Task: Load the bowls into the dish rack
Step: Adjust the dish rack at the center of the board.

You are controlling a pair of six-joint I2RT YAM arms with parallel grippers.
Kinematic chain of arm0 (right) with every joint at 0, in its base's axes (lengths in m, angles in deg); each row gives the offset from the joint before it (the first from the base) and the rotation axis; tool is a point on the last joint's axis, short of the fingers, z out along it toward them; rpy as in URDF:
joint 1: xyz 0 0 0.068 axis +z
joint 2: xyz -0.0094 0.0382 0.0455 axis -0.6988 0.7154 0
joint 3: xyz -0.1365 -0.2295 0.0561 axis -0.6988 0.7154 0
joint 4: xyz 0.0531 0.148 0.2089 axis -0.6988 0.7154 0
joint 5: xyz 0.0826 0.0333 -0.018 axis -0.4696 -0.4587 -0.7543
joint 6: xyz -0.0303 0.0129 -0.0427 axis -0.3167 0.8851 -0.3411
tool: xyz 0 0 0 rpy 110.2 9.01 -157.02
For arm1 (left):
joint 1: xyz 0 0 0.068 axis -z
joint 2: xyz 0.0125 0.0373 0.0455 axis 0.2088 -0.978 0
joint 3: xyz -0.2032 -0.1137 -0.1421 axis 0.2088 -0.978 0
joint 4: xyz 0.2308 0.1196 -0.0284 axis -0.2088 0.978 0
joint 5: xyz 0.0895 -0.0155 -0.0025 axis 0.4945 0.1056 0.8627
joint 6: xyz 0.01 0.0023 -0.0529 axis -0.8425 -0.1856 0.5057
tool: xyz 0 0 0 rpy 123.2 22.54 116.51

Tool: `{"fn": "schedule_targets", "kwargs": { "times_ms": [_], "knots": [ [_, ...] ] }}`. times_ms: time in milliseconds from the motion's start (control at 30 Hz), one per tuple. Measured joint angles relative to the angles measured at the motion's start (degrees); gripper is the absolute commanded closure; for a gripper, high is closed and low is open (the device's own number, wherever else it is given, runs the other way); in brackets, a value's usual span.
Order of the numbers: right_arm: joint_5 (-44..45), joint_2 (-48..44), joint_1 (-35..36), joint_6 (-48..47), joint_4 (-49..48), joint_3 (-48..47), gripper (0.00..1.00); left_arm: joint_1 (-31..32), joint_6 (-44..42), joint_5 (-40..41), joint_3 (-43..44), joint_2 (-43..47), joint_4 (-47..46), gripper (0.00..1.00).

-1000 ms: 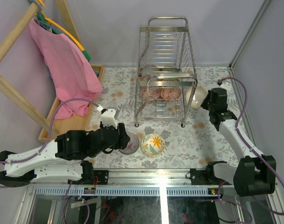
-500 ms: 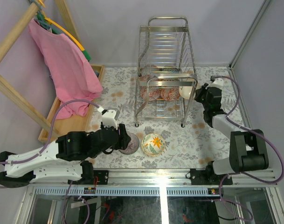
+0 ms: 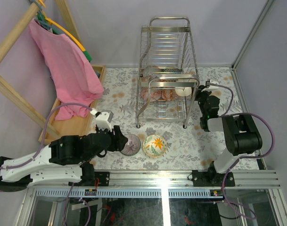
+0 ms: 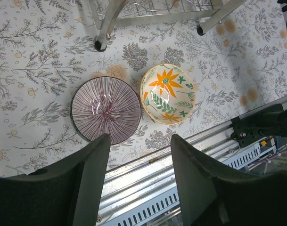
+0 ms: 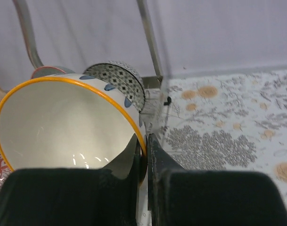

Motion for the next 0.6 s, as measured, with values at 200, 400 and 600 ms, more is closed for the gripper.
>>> {"fn": "schedule_targets", "kwargs": {
  "times_ms": [200,400,600],
  "knots": [
    [-0.4,1.7,6.5,-5.5,-9.4,4.6,1.00,-0.1,-0.4,0.4,-0.3,-0.5,-0.3,0.45],
    [-1.5,5.6,8.7,-9.6,-12.4,9.0,1.00,-0.2,-0.9,0.5,-0.3,-4.8,-1.2,0.45],
    [-1.0,7.1,9.2,-14.3,-14.4,9.0,1.00,-0.3,-1.0,0.4,-0.3,-7.0,-3.3,0.45]
  ]
}}
